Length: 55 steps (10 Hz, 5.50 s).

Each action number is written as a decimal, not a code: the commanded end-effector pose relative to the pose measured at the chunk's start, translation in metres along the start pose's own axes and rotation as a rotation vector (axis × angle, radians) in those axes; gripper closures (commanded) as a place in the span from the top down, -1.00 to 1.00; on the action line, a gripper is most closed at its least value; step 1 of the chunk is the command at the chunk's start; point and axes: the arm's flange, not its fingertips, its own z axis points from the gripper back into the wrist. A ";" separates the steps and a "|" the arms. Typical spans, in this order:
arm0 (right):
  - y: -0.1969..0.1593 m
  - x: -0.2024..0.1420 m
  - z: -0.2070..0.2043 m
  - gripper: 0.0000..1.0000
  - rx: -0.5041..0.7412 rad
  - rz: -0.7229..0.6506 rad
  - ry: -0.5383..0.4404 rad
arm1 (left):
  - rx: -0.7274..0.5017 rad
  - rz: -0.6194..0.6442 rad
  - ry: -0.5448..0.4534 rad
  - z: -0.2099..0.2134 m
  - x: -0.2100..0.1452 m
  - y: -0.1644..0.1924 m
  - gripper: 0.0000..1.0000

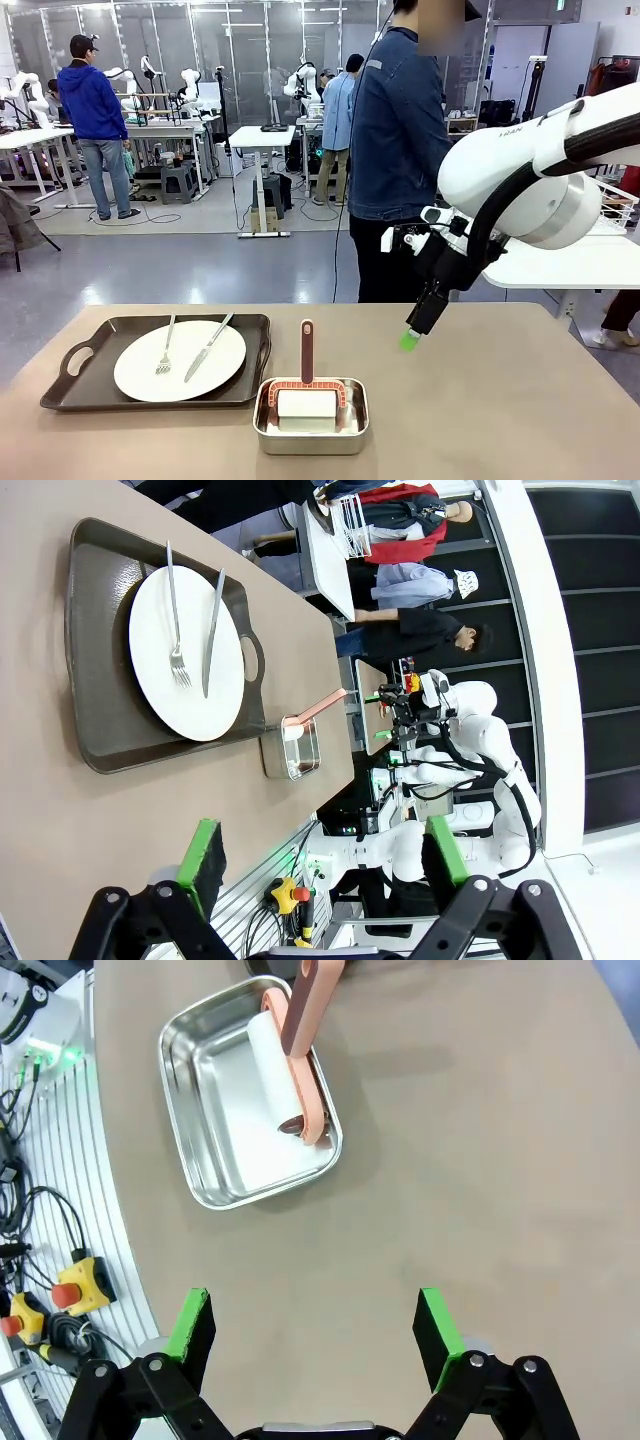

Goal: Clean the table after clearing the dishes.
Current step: When the left (or right) Handle tray is removed, use the left hand (or right hand) to clean the left (or right) side of the table with the Lint Roller.

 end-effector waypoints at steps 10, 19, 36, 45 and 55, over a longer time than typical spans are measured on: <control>-0.023 0.074 -0.026 1.00 0.104 0.061 0.165 | -0.003 -0.003 -0.005 0.001 -0.002 -0.002 1.00; -0.022 0.180 -0.101 1.00 0.174 0.230 0.397 | -0.003 -0.003 -0.005 0.001 -0.002 -0.002 1.00; -0.012 0.215 -0.135 -1.00 0.218 0.245 0.471 | -0.003 -0.003 -0.005 0.001 -0.002 -0.002 1.00; 0.029 0.180 -0.011 -0.66 -0.020 -0.026 0.307 | -0.003 -0.003 -0.005 0.001 -0.002 -0.002 1.00; -0.041 -0.023 0.055 -0.66 -0.122 -0.871 -0.132 | -0.003 -0.003 -0.005 0.001 -0.002 -0.002 1.00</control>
